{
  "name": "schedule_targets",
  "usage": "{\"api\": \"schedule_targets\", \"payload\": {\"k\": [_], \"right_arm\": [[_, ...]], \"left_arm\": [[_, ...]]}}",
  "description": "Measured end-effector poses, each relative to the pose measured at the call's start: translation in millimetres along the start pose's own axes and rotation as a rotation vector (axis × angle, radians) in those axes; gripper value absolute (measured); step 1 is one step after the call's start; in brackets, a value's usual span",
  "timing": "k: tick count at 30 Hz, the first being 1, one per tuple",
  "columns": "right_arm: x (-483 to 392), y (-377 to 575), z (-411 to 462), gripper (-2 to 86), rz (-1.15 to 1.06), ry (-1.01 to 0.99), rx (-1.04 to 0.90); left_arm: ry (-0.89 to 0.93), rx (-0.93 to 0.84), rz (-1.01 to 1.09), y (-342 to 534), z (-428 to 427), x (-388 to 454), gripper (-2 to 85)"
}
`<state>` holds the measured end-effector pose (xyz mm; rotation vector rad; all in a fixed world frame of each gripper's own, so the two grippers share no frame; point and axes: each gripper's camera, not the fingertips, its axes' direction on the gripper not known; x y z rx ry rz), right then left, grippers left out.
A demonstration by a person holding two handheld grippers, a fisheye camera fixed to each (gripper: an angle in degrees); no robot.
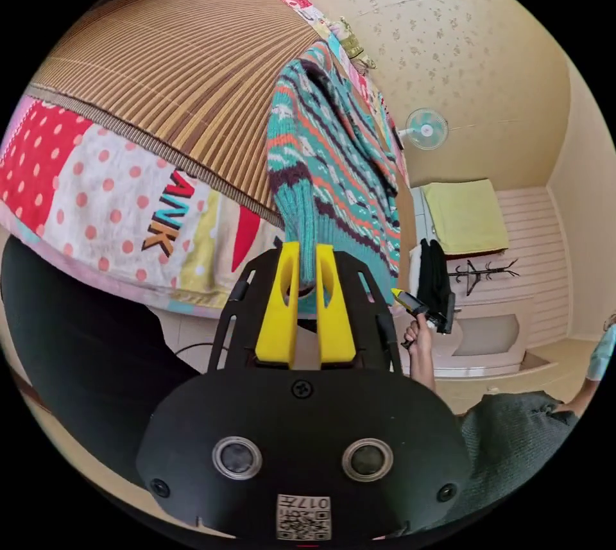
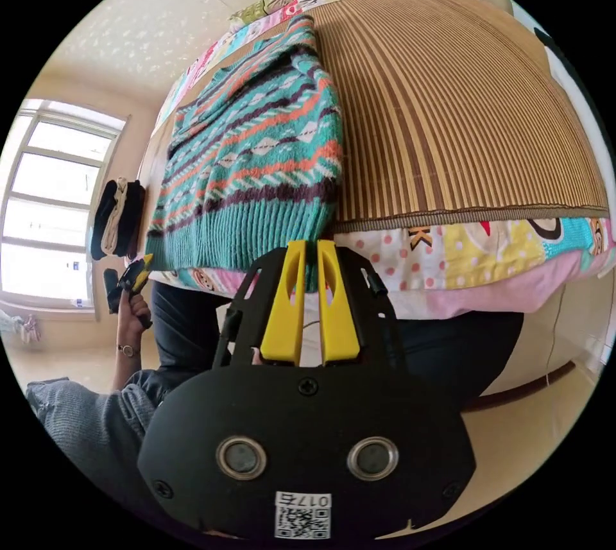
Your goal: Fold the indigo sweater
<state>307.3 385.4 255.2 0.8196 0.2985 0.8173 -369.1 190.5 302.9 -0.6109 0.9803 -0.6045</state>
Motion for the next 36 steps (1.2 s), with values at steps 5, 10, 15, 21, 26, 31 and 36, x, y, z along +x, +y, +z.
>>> {"api": "schedule_targets", "payload": {"k": [5,10,15,21,26,31,36], "right_arm": [[66,9,-88,3.0,-0.149,-1.006,0.246],[81,26,-143,2.6,-0.389,-1.52,0.52],[84,9,-134,2.3,-0.251,-1.313,0.531],[92,-76,-107,2.0,-0.027,-1.256,0.583],[53,-166,-82,2.5,0.172,-0.473,0.508],[40,-196,-39,4.1,0.153,-0.299,0.391],[-46,-151,-72,7.8,-0.155,-0.183,0.531]], "left_arm": [[0.541,0.09,0.198,-18,-66,13,4.1],[0.898,0.272,0.539,-13,-132,54,4.1],[0.607,0.323,0.207,-34,-113,17,4.2],[0.339,0.377,0.127,-102,-85,10,4.2],[0.002,0.288,0.23,-161,-26,7,5.9],[-0.148,0.352,0.183,-126,-35,-20,13.4],[-0.268,0.177,0.022,-65,-34,-48,17.5]]}}
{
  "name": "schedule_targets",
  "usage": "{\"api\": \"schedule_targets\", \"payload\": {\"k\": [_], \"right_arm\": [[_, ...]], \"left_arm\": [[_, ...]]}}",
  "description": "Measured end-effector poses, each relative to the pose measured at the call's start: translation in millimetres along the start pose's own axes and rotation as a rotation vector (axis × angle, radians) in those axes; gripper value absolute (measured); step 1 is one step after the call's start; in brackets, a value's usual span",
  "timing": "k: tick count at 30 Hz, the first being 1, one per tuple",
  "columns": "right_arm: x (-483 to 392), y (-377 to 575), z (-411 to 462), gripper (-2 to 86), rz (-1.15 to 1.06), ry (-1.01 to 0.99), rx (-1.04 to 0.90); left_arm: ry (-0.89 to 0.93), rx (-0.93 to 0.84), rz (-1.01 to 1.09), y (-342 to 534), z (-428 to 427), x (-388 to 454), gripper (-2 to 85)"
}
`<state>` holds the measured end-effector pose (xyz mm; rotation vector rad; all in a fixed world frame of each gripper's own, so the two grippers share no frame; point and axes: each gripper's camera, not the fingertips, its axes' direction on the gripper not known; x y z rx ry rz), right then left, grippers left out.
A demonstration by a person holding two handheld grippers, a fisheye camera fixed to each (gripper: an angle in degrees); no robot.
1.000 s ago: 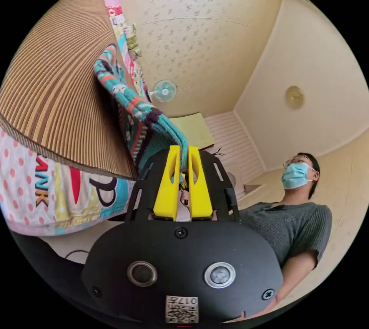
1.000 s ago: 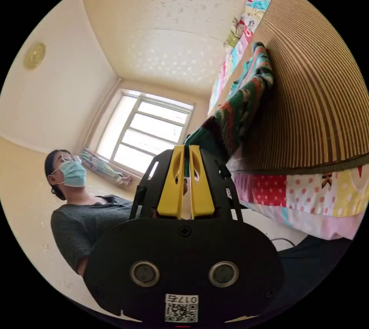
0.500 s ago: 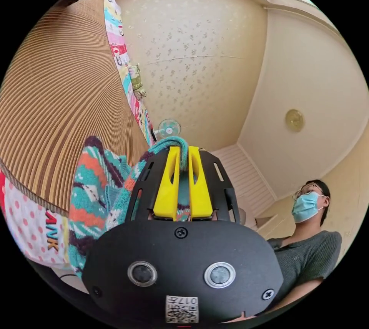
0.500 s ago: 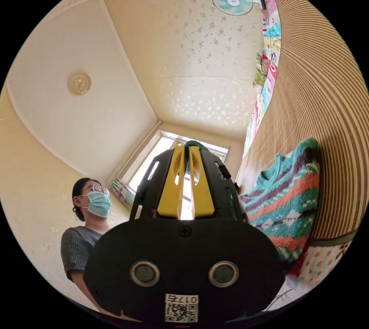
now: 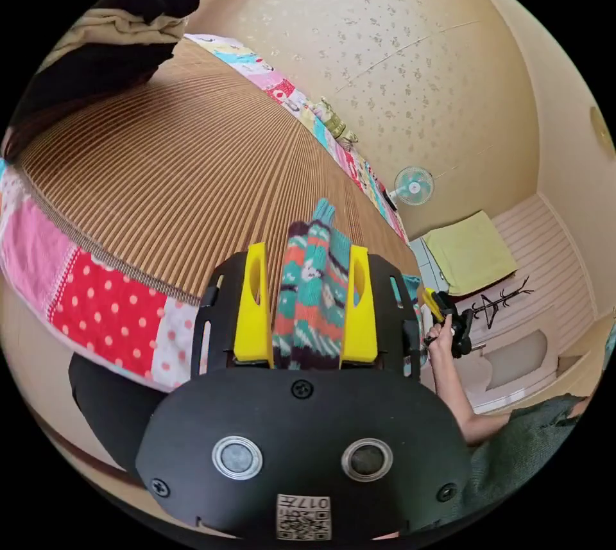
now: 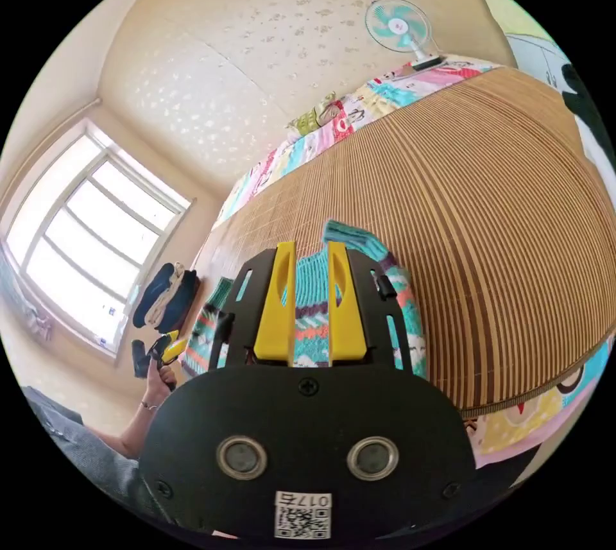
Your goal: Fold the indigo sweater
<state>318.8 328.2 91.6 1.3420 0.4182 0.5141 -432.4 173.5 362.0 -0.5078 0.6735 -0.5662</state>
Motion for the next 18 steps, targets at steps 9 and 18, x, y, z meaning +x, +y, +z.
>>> {"api": "schedule_targets", "payload": {"k": [9,18], "right_arm": [[-147,20,101,15.7,-0.226,-0.424,-0.515],[-203,-63,181,22.5,-0.291,-0.401,-1.197]], "left_arm": [[0.365,-0.055,-0.15,48,35,-5,9.0],[0.079,-0.263,0.703,74,135,252,7.8]]}}
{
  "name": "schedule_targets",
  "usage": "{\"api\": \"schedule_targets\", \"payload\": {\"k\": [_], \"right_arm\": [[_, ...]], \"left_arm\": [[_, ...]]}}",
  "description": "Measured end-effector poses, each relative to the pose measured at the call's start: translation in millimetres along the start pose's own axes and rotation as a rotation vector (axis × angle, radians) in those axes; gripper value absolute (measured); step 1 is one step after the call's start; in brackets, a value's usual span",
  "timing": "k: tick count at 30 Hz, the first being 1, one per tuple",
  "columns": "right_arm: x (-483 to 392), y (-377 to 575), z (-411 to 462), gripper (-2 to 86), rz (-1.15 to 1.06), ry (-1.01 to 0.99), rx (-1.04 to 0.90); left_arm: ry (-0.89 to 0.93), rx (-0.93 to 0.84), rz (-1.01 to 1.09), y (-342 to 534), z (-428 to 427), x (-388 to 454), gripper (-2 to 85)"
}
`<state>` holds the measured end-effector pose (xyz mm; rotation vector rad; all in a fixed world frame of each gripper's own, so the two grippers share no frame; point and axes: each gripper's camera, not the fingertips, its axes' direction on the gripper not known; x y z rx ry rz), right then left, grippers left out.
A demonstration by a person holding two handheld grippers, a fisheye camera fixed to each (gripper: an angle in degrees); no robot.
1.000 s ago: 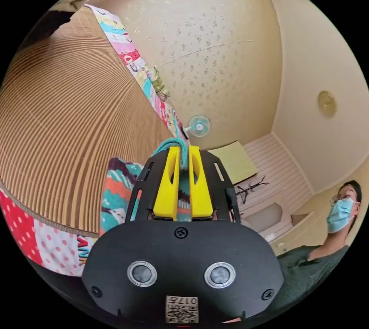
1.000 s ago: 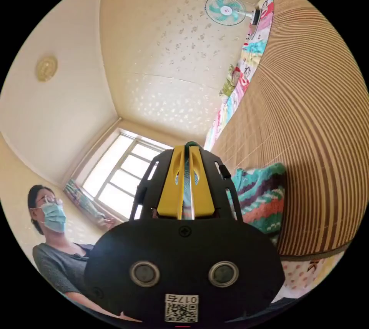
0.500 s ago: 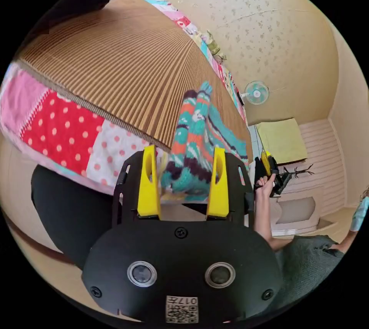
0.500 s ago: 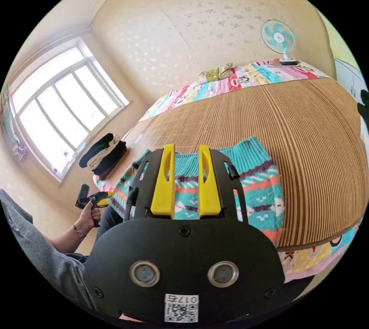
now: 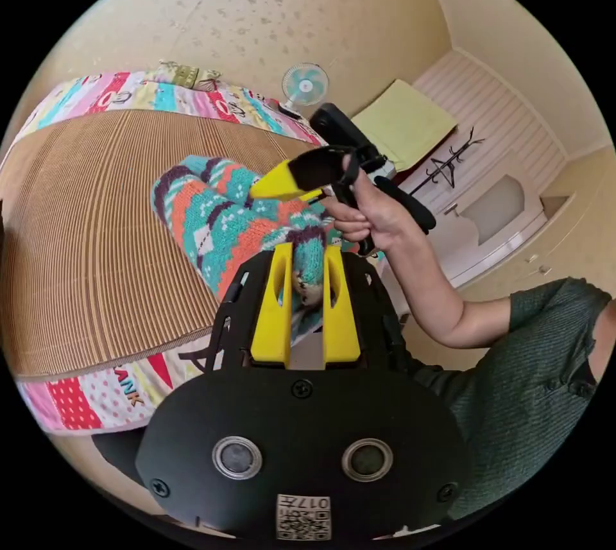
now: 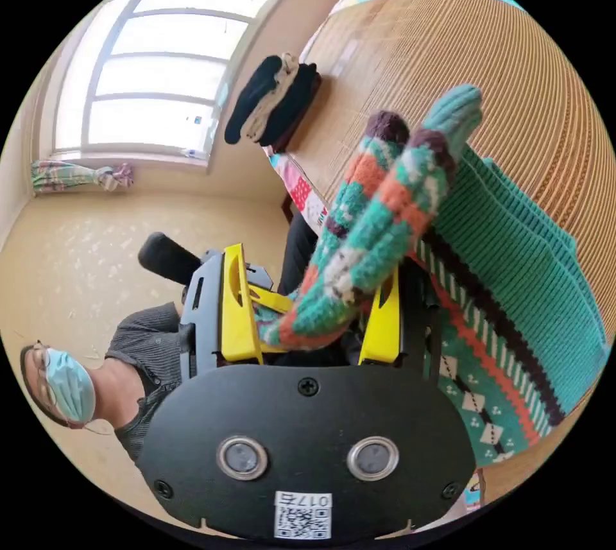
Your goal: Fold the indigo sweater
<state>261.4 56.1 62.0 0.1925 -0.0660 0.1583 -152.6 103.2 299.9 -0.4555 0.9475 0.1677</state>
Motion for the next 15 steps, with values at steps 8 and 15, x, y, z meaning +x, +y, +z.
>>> {"api": "schedule_targets", "payload": {"k": [8,15], "right_arm": [[-8,109,-103,6.9,-0.266,0.193,0.161],[101,299,-169,9.7,-0.178,0.084,0.494]], "left_arm": [[0.026,0.186,0.224,16,15,68,8.6],[0.293,-0.021,-0.075,15,93,-10,13.3]]}}
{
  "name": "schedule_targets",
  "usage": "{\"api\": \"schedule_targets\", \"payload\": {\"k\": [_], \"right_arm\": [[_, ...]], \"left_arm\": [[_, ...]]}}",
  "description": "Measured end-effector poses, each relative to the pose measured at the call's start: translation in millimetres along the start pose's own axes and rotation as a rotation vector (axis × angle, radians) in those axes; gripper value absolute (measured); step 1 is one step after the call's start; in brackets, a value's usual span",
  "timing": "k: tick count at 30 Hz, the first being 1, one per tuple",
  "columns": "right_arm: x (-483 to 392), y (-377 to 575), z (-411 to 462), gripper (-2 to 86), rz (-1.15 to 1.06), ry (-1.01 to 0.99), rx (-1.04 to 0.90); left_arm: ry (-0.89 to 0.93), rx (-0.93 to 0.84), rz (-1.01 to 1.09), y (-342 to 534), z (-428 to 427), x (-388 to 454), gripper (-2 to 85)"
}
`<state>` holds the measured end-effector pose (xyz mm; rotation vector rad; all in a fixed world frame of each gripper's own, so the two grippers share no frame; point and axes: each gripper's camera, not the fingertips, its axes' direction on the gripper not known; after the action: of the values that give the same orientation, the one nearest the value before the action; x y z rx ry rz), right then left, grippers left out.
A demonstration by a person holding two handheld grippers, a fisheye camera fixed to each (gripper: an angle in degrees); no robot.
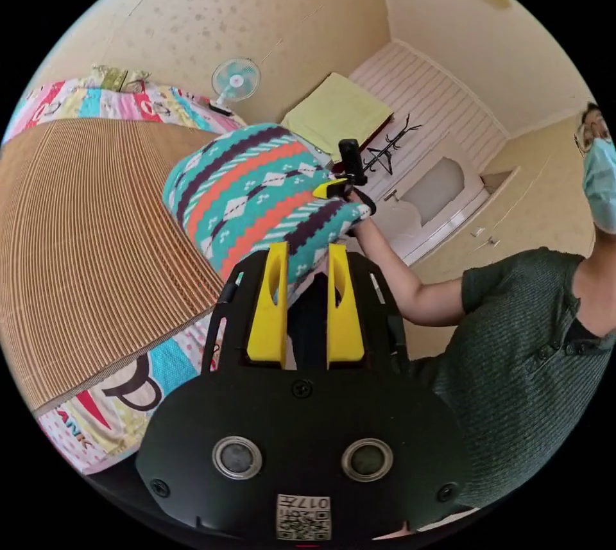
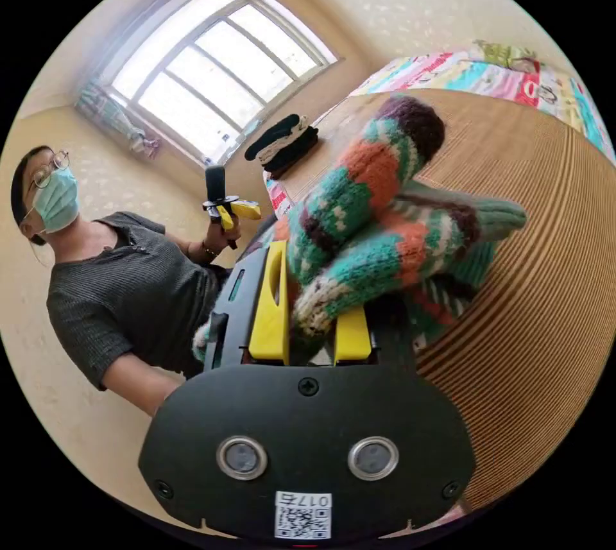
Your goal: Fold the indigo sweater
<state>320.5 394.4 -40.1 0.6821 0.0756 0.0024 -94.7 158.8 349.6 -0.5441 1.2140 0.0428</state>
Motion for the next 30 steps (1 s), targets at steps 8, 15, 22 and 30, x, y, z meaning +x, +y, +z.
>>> {"api": "schedule_targets", "payload": {"k": [8,15,22,30], "right_arm": [[10,209,-14,20.0,0.812,0.066,0.497],[-18,255,71,32.4,0.844,-0.52,0.717],[4,142,114,26.1,0.839,-0.456,0.487],[-53,102,49,15.3,0.488,-0.204,0.502]], "left_arm": [[0.191,-0.203,-0.39,-27,113,-114,24.2],[0.391,-0.347,-0.485,-14,170,-125,21.0],[0.369,-0.369,-0.493,2,180,-101,19.9],[0.325,-0.4,-0.269,-42,187,-39,18.4]]}}
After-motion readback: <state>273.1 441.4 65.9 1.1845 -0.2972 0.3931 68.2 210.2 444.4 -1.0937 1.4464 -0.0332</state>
